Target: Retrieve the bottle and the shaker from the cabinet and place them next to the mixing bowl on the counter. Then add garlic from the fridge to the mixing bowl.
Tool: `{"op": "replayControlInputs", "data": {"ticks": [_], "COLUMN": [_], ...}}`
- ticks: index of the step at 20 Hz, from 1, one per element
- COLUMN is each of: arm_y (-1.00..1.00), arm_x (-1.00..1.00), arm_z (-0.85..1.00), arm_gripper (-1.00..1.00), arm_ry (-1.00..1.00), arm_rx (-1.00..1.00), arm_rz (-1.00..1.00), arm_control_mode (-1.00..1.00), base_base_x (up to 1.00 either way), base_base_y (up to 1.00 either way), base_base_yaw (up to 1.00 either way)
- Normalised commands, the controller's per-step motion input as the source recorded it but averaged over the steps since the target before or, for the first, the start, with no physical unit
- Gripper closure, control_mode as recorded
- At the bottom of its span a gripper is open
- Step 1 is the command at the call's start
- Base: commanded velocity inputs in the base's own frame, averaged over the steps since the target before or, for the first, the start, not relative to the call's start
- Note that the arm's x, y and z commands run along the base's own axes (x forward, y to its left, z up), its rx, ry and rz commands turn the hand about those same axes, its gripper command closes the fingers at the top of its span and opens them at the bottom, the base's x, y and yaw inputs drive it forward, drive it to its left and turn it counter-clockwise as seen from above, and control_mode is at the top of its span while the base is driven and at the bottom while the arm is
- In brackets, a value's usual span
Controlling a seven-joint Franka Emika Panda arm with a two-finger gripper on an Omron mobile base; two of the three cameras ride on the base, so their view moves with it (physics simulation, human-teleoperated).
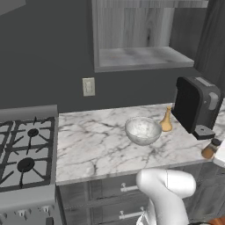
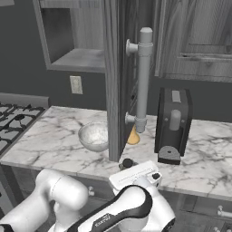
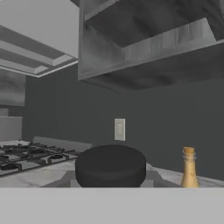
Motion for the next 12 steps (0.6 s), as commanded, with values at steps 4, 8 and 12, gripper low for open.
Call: {"op": "replayControlInputs", "data": {"ticks": [4, 8, 12], "arm_y": [0.00, 0.02, 0.06], "arm_x": [0.35, 0.43, 0.42], "arm_z": [-0.22, -0.08, -0.04], "arm_gripper": [1.00, 1.00, 1.00], "arm_ry": [0.00, 0.00, 0.01], "arm_rx": [0.00, 0.00, 0.00], "arm_rz": [0.00, 0.00, 0.00], "arm_control_mode": [-1.00, -1.00, -1.00], "base_base_x": [0.00, 0.00, 0.00], "base_base_y": [0.00, 0.00, 0.00], "base_base_yaw": [0.00, 0.00, 0.00]}}
